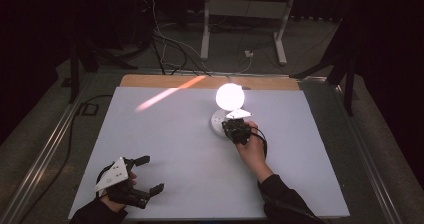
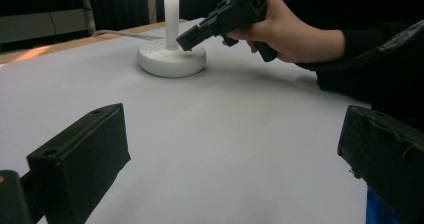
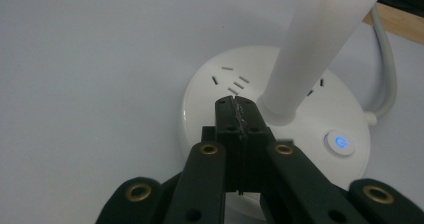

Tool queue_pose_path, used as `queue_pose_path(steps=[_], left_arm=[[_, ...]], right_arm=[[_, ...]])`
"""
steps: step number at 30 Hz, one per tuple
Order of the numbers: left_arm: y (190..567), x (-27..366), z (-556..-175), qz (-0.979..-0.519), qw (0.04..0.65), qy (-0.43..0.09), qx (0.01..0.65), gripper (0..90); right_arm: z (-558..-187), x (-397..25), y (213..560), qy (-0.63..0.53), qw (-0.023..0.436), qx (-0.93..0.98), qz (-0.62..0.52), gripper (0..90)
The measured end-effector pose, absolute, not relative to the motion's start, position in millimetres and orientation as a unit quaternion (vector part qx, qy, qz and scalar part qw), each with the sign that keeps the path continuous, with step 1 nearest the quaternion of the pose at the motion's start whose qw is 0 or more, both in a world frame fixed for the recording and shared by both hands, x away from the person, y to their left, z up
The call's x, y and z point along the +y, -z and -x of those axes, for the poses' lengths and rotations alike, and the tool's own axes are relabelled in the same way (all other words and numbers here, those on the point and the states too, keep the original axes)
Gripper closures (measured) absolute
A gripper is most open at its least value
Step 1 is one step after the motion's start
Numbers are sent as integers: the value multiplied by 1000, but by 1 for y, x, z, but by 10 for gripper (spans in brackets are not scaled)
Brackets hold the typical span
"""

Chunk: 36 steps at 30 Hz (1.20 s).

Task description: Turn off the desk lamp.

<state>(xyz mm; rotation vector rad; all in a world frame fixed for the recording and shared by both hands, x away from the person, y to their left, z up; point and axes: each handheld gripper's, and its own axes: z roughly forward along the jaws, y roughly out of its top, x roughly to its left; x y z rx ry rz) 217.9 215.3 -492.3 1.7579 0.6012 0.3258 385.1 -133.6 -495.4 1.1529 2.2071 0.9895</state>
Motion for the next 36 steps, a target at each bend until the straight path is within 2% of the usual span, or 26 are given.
queue_pose_path(steps=[14,18,22,27,30,34,36], left_arm=[[493,215,-218,-755,586,-138,259,6],[492,214,-218,-755,587,-139,259,6],[492,215,-218,-754,586,-140,260,6],[492,215,-217,-756,586,-139,258,6],[492,215,-218,-754,587,-140,258,6],[492,215,-218,-755,586,-140,259,6],[492,215,-218,-754,587,-139,260,6]], right_arm=[[-385,-133,502,-356,230,806,-414,898],[-390,-136,500,-355,214,810,-415,898],[-386,-134,495,-356,217,811,-410,871],[-376,-132,478,-382,219,808,-392,795],[-370,-134,469,-406,215,805,-376,687],[-363,-137,462,-437,186,810,-344,515],[-360,-138,460,-442,169,816,-332,473]])
